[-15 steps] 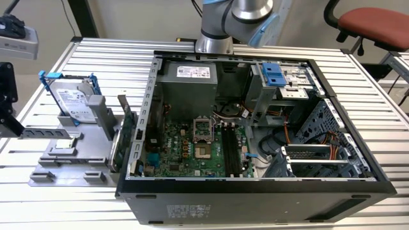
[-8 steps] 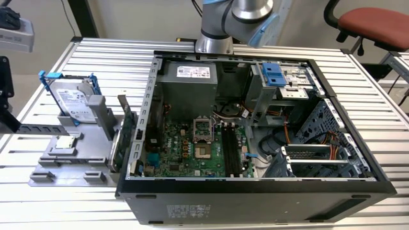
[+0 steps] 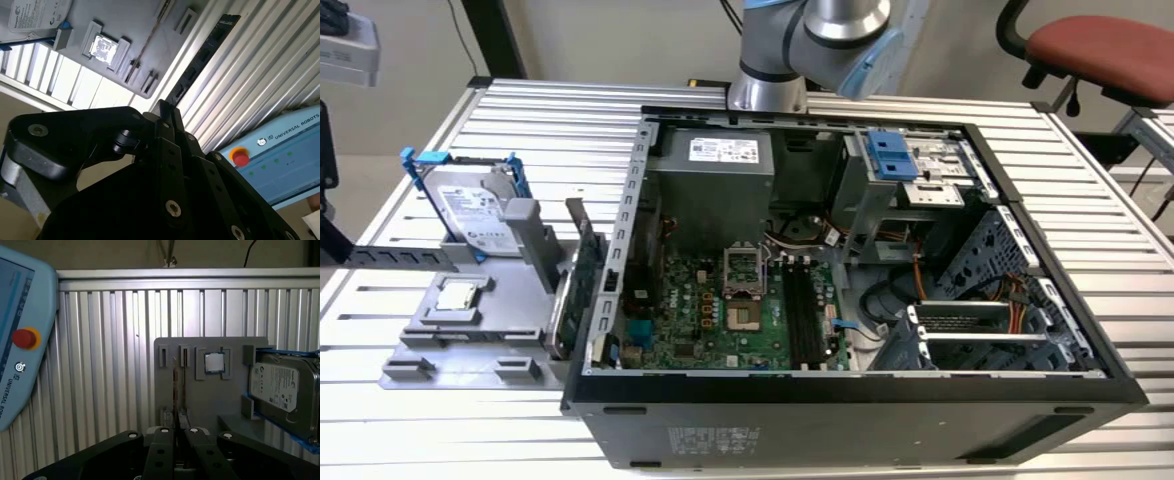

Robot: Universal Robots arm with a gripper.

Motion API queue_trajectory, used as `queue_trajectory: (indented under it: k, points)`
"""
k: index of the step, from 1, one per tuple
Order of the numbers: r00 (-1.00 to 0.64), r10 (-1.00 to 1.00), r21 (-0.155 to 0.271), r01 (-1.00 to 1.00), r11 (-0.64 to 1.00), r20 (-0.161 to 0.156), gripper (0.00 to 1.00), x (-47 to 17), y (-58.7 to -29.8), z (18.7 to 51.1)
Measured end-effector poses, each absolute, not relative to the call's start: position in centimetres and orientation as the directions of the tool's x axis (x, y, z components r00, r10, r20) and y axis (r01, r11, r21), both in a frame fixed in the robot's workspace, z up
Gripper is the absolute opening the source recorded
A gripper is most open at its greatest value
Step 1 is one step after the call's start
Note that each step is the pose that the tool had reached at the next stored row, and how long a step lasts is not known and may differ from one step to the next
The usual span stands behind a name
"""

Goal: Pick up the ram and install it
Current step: 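Pick up the ram and move it above insertion slot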

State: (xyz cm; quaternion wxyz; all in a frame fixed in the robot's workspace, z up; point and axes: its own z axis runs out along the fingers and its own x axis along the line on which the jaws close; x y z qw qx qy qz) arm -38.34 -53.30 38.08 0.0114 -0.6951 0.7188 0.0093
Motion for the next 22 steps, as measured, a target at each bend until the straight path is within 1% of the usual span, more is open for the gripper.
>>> queue_trajectory:
  k: [7,22]
  points:
    - [-0.033,-0.999,-0.002,-0.999,0.034,-0.029,0.0,-38.3,-53.2,39.2]
    - [-0.033,-0.999,-0.004,-0.999,0.034,-0.029,0.0,-37.8,-53.2,39.6]
